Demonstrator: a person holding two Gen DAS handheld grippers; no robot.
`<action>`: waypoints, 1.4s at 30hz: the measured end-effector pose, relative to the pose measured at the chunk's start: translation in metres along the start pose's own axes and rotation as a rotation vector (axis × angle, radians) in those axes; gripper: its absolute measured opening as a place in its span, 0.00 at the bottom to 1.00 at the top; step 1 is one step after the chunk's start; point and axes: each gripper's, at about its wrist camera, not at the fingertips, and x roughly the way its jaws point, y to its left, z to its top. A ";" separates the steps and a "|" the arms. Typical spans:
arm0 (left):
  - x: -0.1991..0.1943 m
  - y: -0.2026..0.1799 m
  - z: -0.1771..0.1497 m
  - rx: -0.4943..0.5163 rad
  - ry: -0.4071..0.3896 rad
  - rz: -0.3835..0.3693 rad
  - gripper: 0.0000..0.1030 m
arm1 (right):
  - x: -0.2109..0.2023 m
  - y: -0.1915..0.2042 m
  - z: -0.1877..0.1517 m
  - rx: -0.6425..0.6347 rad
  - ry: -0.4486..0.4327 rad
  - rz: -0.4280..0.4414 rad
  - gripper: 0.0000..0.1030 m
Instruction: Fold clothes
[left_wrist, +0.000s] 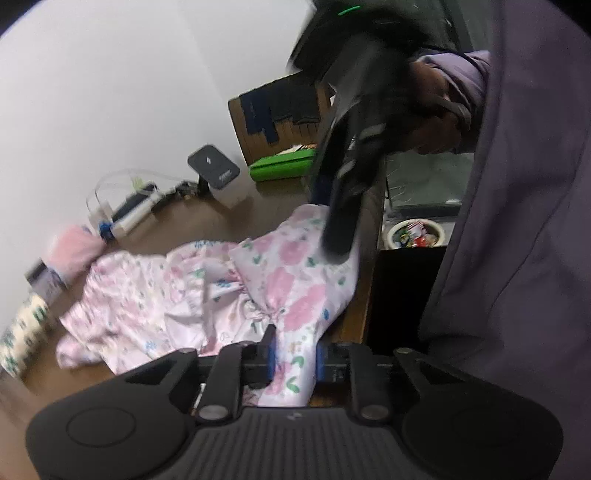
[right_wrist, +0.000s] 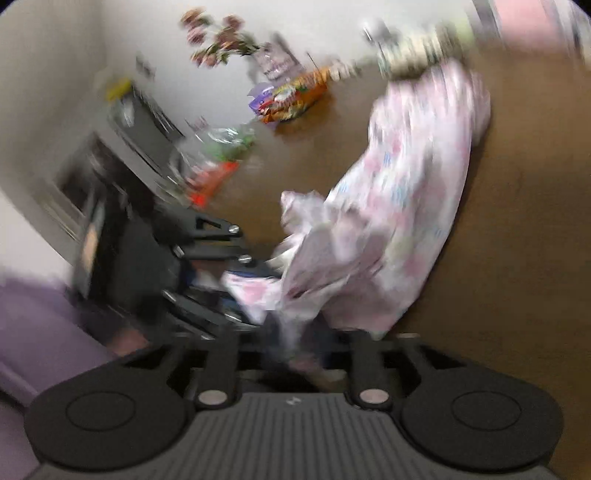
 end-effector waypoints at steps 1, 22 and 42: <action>-0.003 0.004 0.000 -0.040 0.003 -0.025 0.15 | -0.007 0.020 -0.003 -0.145 -0.037 -0.083 0.63; -0.052 0.048 -0.013 -0.382 -0.173 -0.285 0.63 | 0.019 -0.032 0.006 -0.041 0.043 0.356 0.12; 0.012 0.125 -0.069 -1.323 -0.174 -0.250 0.39 | 0.031 -0.076 0.032 0.353 -0.229 0.030 0.17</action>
